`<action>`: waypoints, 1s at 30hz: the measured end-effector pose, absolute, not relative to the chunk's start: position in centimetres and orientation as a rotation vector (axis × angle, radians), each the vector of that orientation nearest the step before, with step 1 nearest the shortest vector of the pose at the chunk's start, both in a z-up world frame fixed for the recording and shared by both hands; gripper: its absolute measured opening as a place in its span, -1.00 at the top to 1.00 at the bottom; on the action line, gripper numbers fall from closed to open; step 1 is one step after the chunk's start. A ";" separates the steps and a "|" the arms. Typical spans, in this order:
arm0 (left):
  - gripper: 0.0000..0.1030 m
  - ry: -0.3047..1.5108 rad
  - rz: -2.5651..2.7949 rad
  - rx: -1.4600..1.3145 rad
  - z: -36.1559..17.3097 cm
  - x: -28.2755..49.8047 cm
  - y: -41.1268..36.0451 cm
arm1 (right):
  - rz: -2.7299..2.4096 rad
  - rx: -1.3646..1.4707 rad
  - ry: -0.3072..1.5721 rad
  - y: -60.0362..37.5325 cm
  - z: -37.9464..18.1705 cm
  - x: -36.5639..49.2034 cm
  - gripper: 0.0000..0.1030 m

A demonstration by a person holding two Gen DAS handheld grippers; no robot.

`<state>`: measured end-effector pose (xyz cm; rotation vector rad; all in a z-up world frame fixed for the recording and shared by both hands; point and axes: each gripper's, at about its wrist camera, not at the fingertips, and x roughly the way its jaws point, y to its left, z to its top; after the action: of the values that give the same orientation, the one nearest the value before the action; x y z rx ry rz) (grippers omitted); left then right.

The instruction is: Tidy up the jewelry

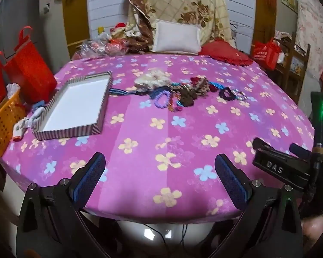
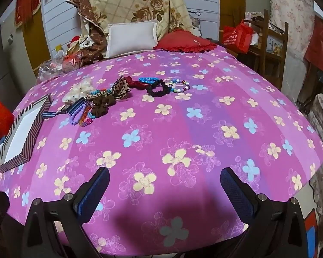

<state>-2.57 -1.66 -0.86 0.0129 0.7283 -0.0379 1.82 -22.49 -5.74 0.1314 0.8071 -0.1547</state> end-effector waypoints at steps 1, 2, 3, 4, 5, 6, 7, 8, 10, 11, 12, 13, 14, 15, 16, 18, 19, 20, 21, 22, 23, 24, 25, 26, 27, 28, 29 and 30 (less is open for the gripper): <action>-0.98 0.733 -0.043 0.022 -1.0 -2.6 -1.9 | -0.154 0.131 0.807 -22.6 -5.7 1.9 -0.99; -0.98 0.735 -0.054 0.030 -1.0 -2.8 -2.1 | -0.153 0.131 0.807 -22.6 -5.8 1.9 -0.99; -0.98 0.733 -0.064 0.039 -1.0 -2.9 -2.4 | -0.152 0.132 0.808 -22.6 -5.8 1.9 -0.99; -0.98 0.730 -0.071 0.052 -1.0 -3.2 -2.7 | -0.152 0.134 0.811 -22.6 -5.8 1.9 -0.99; -0.98 0.729 -0.079 0.062 -0.9 -3.2 -2.9 | -0.152 0.134 0.814 -22.5 -5.8 1.9 -0.99; -0.98 0.727 -0.088 0.071 -0.8 -3.3 -3.1 | -0.151 0.136 0.817 -22.5 -5.8 2.0 -0.99; -0.98 0.721 -0.099 0.080 -0.6 -3.5 -3.3 | -0.150 0.139 0.817 -22.5 -5.8 2.0 -0.99; -0.98 0.713 -0.109 0.088 -0.5 -3.6 -3.5 | -0.147 0.143 0.815 -22.5 -5.8 2.1 -0.99; -0.98 0.701 -0.117 0.095 -0.2 -3.7 -3.6 | -0.142 0.145 0.813 -22.5 -5.7 2.2 -0.99; -0.98 0.702 -0.118 0.093 -0.1 -3.7 -3.5 | -0.138 0.142 0.811 -22.4 -5.8 2.2 -0.99; -0.98 0.706 -0.118 0.095 -0.1 -3.7 -3.5 | -0.135 0.140 0.811 -22.3 -5.8 2.2 -0.99; -0.98 0.709 -0.117 0.098 -0.1 -3.8 -3.6 | -0.133 0.133 0.810 -22.2 -5.7 2.2 -0.99; -0.98 0.715 -0.119 0.101 -0.1 -3.8 -3.7 | -0.131 0.126 0.809 -22.0 -5.7 2.2 -0.99; -0.98 0.716 -0.118 0.104 0.0 -3.7 -3.7 | -0.129 0.122 0.809 -21.9 -5.7 2.3 -0.99; -0.98 0.714 -0.116 0.106 0.0 -3.7 -3.7 | -0.129 0.119 0.808 -21.8 -5.7 2.3 -0.99; -0.98 0.705 -0.111 0.103 0.0 -3.6 -3.5 | -0.132 0.109 0.808 -21.6 -5.7 2.3 -0.99; -0.98 0.702 -0.107 0.103 0.0 -3.6 -3.4 | -0.135 0.103 0.809 -21.5 -5.8 2.3 -0.99; -0.98 0.702 -0.103 0.103 -0.1 -3.5 -3.2 | -0.136 0.101 0.809 -21.6 -5.8 2.3 -0.99; -0.98 0.701 -0.097 0.102 -0.2 -3.4 -3.1 | -0.139 0.099 0.811 -21.5 -5.9 2.4 -0.99; -0.98 0.701 -0.089 0.099 -0.2 -3.3 -2.9 | -0.138 0.097 0.814 -21.5 -6.0 2.5 -0.99; -0.98 0.701 -0.082 0.095 -0.2 -3.1 -2.5 | -0.135 0.090 0.821 -21.4 -6.1 2.6 -0.99; -0.98 0.700 -0.068 0.092 -0.1 -2.7 -2.1 | -0.132 0.082 0.829 -21.3 -6.3 2.8 -0.99; -0.98 0.700 -0.057 0.090 -0.1 -2.4 -1.8 | -0.128 0.074 0.833 -21.2 -6.3 3.0 -0.99; -0.98 0.700 -0.041 0.089 0.0 -1.9 -1.2 | -0.126 0.071 0.833 -21.2 -6.3 3.1 -0.99; -0.98 0.705 -0.023 0.094 0.1 -1.2 -0.6 | -0.120 0.063 0.832 -21.1 -6.3 3.5 -0.99; -0.98 0.709 -0.010 0.099 0.1 -0.6 -0.2 | -0.116 0.058 0.832 -21.1 -6.2 3.8 -0.99; -0.98 0.715 0.018 0.106 0.0 0.2 0.6 | -0.110 0.055 0.832 -21.1 -6.1 4.1 -0.99; -0.98 0.722 0.053 0.106 -0.1 1.2 1.5 | -0.102 0.052 0.830 -21.1 -6.1 4.7 -0.99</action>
<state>1.22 1.53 -0.05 0.1063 0.7221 0.0525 4.67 -21.11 -6.07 0.0520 0.8300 -0.1023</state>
